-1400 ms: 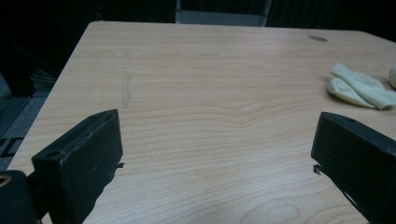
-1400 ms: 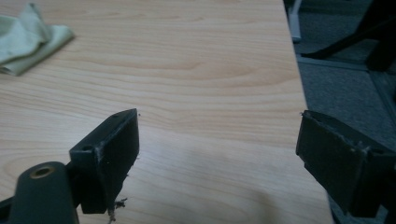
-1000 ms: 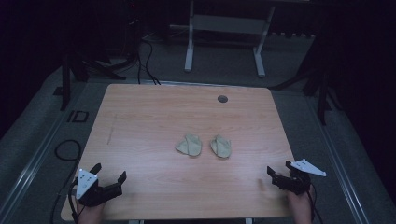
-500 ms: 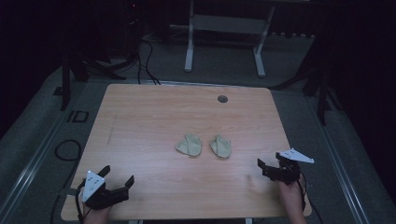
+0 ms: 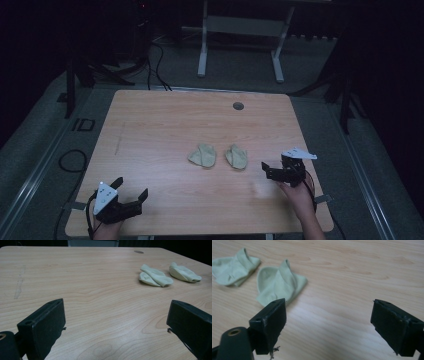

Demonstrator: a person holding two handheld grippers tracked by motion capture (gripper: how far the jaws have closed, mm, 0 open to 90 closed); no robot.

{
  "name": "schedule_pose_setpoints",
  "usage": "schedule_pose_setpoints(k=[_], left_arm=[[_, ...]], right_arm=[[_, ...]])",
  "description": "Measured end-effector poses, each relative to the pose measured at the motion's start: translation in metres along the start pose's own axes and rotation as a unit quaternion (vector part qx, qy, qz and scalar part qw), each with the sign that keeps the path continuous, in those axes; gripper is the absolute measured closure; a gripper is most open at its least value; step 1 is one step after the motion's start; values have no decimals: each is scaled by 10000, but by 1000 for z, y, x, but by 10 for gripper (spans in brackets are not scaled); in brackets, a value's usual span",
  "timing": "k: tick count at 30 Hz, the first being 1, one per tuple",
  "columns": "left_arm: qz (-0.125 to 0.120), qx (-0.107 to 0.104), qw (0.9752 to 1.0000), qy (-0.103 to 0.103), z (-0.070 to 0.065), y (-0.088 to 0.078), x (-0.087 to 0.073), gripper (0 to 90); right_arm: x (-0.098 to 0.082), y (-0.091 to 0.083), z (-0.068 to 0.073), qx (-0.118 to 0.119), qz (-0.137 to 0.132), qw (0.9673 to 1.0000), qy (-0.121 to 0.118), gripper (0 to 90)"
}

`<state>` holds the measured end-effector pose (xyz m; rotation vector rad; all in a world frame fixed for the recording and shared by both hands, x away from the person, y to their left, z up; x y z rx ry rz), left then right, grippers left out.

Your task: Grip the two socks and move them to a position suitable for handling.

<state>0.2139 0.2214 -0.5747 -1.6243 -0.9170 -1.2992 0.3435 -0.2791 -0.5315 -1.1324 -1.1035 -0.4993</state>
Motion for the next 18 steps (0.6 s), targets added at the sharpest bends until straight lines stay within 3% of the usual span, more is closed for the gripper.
schedule_pose_setpoints(k=[11, 18], left_arm=[[14, -91, 10000, 36, -1, 3, 0, 22], [43, -119, 9999, 65, -1, 4, 0, 23]], right_arm=[[21, 40, 29, 430, 165, 9989, -54, 171], [24, 71, 46, 509, 346, 9981, -90, 229]])
Point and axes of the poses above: each handheld gripper's, and its own axes: y roughly forward along the jaws, x roughly out of its top, z roughly to its left, the point moved 2 cm from there along y, roughly forward along the jaws, and after that the axes turned 10 degrees about -z, right-handed, at the moved point
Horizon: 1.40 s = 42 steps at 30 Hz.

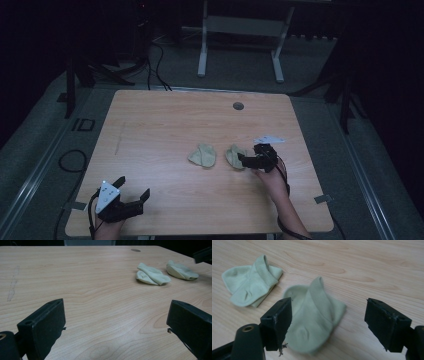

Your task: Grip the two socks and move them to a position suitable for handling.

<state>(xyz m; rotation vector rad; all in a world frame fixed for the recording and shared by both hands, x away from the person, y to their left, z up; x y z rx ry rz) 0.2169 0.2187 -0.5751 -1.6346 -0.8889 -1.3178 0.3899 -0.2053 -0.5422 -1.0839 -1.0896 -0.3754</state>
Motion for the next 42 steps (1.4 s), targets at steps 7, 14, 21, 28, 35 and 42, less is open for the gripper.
schedule_pose_setpoints(k=[7, 14, 21, 28, 35, 42], left_arm=[[23, -5, 10000, -8, 1, 0, -1, 22], [36, -7, 10000, -18, 1, 1, -1, 22], [28, 4, 10000, -16, 1, 0, 0, 22], [56, -9, 10000, -24, 1, 1, -1, 22], [32, 6, 10000, -58, 3, 1, -1, 23], [32, 1, 10000, -46, 1, 1, -1, 23]], right_arm=[[-3, 29, 12, -17, 311, 9995, -48, 277], [-14, 43, 23, -181, 487, 9979, -394, 316], [-13, 40, 30, -174, 440, 9978, -463, 571], [-10, 39, 32, -117, 566, 9971, -496, 753], [3, 24, 33, 26, 461, 9981, -397, 763], [20, -7, 47, 261, 198, 9973, -659, 763]])
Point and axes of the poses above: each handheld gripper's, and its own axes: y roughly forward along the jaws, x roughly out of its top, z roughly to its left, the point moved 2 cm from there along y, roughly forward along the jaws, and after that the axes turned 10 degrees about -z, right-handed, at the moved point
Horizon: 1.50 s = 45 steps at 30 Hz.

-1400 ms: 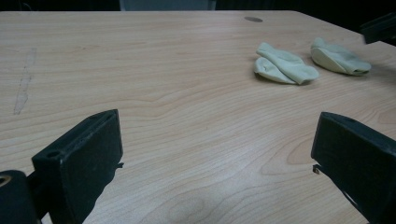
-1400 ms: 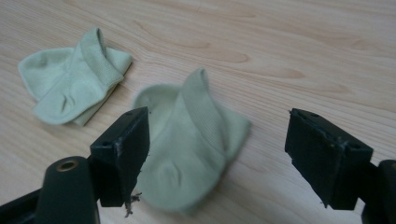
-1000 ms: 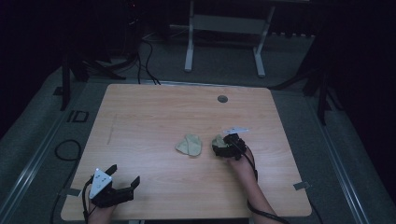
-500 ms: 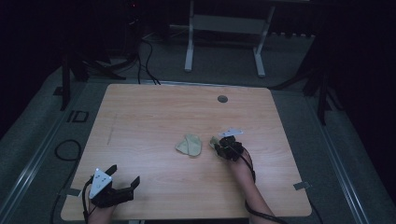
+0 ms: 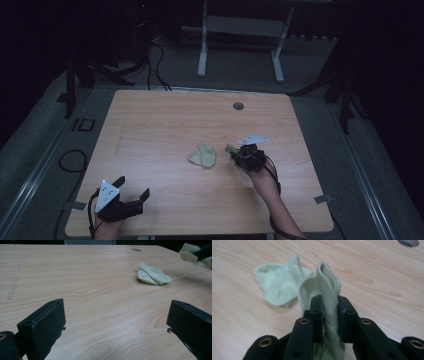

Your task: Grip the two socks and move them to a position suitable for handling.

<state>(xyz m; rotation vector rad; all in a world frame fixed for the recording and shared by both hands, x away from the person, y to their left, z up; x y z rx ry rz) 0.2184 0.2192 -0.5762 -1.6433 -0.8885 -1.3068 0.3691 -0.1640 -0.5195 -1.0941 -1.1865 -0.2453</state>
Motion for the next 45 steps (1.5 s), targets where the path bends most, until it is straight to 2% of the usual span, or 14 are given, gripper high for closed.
schedule_pose_setpoints(k=[6, 12, 22, 26, 30, 35, 38, 43, 45], left_arm=[[23, 11, 10000, 9, 0, 1, 0, 22], [3, 16, 10000, 6, 0, 0, 1, 22], [-13, 7, 10000, 17, -2, 0, 1, 22], [-17, -17, 10000, 36, -4, 1, 1, 22], [-67, -73, 9999, 44, -6, 0, 2, 22], [18, -93, 9998, 173, -9, 2, 1, 23], [61, -108, 9998, 182, -12, 3, -1, 22], [59, -172, 9995, 248, -18, 4, 0, 23], [26, -216, 9996, 171, -18, 4, 1, 23]], right_arm=[[5, -20, 16, 155, -167, 9997, -67, 762], [7, -40, 36, 349, -296, 9986, -274, 763], [-7, -64, 68, 681, -331, 9959, -501, 762], [-19, -64, 76, 807, -246, 9946, -607, 762], [-35, -60, 81, 981, -125, 9939, -493, 761], [-54, -58, 87, 1197, -31, 9917, -477, 760], [-63, -56, 88, 1238, 47, 9915, -387, 759], [-79, -50, 96, 1361, 234, 9894, -449, 754], [-84, -46, 98, 1380, 288, 9889, -463, 750]])
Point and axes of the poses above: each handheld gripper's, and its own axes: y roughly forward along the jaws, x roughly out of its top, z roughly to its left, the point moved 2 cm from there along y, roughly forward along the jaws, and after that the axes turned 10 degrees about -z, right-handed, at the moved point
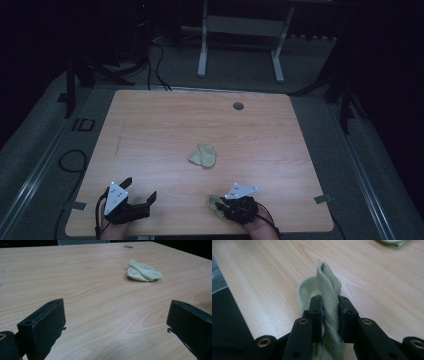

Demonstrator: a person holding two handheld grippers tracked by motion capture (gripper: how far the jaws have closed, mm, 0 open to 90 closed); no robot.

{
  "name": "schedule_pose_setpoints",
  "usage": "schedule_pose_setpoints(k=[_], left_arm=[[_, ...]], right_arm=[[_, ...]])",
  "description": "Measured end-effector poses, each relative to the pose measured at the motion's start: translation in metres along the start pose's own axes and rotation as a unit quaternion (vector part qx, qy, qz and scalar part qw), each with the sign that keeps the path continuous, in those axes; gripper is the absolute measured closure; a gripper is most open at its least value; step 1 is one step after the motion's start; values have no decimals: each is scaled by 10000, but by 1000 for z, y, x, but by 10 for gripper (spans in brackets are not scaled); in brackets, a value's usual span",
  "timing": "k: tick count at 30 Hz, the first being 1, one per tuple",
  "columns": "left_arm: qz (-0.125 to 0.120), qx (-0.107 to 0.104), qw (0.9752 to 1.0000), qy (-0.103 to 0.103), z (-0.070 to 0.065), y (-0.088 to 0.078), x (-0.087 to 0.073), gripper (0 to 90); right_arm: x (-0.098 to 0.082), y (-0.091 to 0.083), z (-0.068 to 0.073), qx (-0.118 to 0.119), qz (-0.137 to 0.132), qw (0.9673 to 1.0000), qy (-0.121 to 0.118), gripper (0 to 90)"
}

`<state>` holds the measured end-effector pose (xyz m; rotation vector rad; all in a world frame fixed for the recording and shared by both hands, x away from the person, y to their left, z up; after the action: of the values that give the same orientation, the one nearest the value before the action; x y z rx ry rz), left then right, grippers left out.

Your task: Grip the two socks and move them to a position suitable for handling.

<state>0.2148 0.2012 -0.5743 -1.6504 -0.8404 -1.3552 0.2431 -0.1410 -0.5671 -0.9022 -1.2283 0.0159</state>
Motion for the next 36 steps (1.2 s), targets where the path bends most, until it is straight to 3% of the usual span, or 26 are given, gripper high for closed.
schedule_pose_setpoints(k=[5, 8, 10, 15, 17, 19, 22, 24, 26, 28, 31, 33, 35, 36], left_arm=[[-104, -87, 9998, -137, 1, -1, 1, 23], [-58, -140, 9997, -175, -2, -1, 1, 23], [96, -163, 9996, -210, -5, 0, 2, 23], [315, -310, 9990, -39, -19, 3, 5, 23], [363, -781, 9962, -147, -35, 7, 9, 24], [423, -1045, 9933, -255, -49, 12, 12, 58], [593, -1478, 9866, -357, -70, 22, 15, 70], [750, -1688, 9822, -349, -83, 30, 15, 158], [925, -1945, 9758, -378, -94, 38, 14, 163], [1061, -2046, 9726, -315, -103, 46, 13, 265], [1309, -2178, 9668, -282, -111, 55, 10, 337], [1439, -2237, 9639, -148, -116, 61, 9, 405], [1628, -2326, 9588, -92, -120, 67, 7, 444], [1685, -2324, 9579, -55, -123, 70, 6, 460]], right_arm=[[-5, 6, -1, 155, 77, 9998, -102, 727], [-5, 6, -2, 215, 66, 9997, -35, 707], [-4, 6, -2, 298, 124, 9995, -12, 584], [6, -8, -4, 217, -45, 9997, -64, 491], [13, -18, -8, 155, -179, 9997, -63, 486], [18, -26, -12, 137, -276, 9995, -40, 500], [24, -33, -13, 128, -328, 9993, -88, 536], [25, -34, -12, 125, -318, 9993, -145, 550], [26, -32, -10, 195, -295, 9993, -156, 569], [25, -28, -8, 256, -241, 9991, -222, 575], [23, -22, -6, 312, -152, 9990, -266, 576], [22, -18, -5, 322, -84, 9989, -328, 572], [21, -14, -6, 349, -18, 9987, -366, 569], [19, -11, -6, 350, 5, 9987, -377, 568]])
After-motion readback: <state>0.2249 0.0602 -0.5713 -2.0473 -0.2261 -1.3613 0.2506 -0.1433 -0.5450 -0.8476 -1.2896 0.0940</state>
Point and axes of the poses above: each handheld gripper's, and its own axes: y roughly forward along the jaws, x roughly out of its top, z roughly to its left, the point moved 2 cm from there along y, roughly forward along the jaws, and after that the axes turned 10 degrees about -z, right-handed, at the moved point
